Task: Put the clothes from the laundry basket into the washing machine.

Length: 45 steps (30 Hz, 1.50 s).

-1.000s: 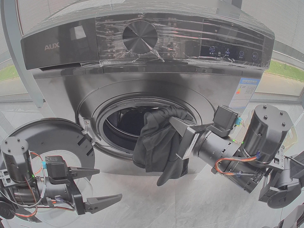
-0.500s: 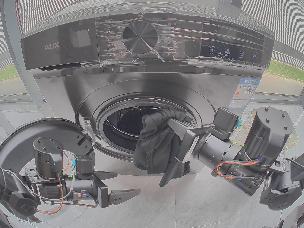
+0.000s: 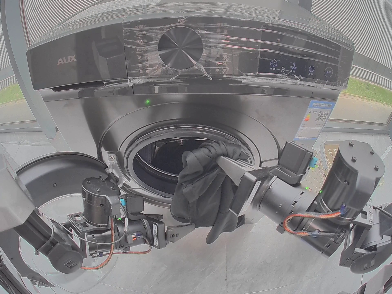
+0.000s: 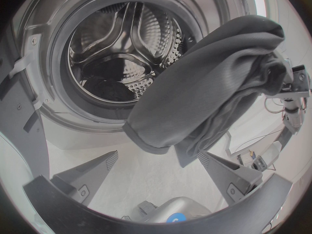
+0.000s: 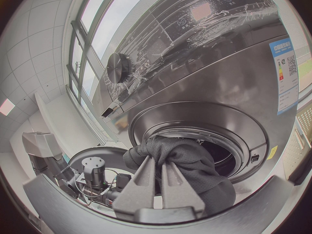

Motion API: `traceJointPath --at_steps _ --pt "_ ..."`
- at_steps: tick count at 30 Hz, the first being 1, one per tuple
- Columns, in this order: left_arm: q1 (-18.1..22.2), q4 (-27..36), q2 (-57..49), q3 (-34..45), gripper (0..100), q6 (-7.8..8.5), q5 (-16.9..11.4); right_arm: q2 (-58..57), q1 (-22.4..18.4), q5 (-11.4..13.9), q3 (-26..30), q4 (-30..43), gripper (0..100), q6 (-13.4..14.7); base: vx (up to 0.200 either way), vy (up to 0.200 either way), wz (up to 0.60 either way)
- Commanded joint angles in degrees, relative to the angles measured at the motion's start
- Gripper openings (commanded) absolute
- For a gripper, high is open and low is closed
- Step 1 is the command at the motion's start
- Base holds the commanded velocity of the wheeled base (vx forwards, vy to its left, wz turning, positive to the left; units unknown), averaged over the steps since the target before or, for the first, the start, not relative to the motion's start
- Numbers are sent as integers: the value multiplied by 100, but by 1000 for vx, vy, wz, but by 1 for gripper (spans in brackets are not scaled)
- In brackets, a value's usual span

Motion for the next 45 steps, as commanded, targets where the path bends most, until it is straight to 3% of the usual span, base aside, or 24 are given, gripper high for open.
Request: traceJointPath --at_steps 1,4,7,12,17,24,31,32,39,45 --pt "4 -16 284 8 100 31 163 -44 14 1 13 -8 0 -8 0 0 0" --pt "-5 -69 424 -63 100 58 453 -35 23 10 4 -8 0 -8 0 0 0" --pt "-5 -332 521 -106 100 58 541 -35 58 1 4 -8 0 -8 0 0 0" --pt "13 -877 697 -159 100 40 550 -35 76 1 13 -131 0 -34 0 0 0" --pt "13 -1589 1031 -106 100 181 506 -35 76 1 13 -131 0 -52 0 0 0" --pt "-22 -2556 1488 -133 100 198 462 -26 84 1 13 -140 0 -52 0 0 0" --pt "-137 -2978 1602 -80 100 216 278 -26 76 1 22 -131 0 -52 0 0 0" --pt "-137 -2995 1602 -80 0 216 269 -26 76 10 22 -131 0 -52 0 0 0" --pt "-233 -3329 1444 113 0 207 278 -9 49 19 75 -140 0 -52 0 0 0" --pt "-559 -3435 477 895 0 207 286 -9 -294 142 435 -149 0 -78 0 0 0"
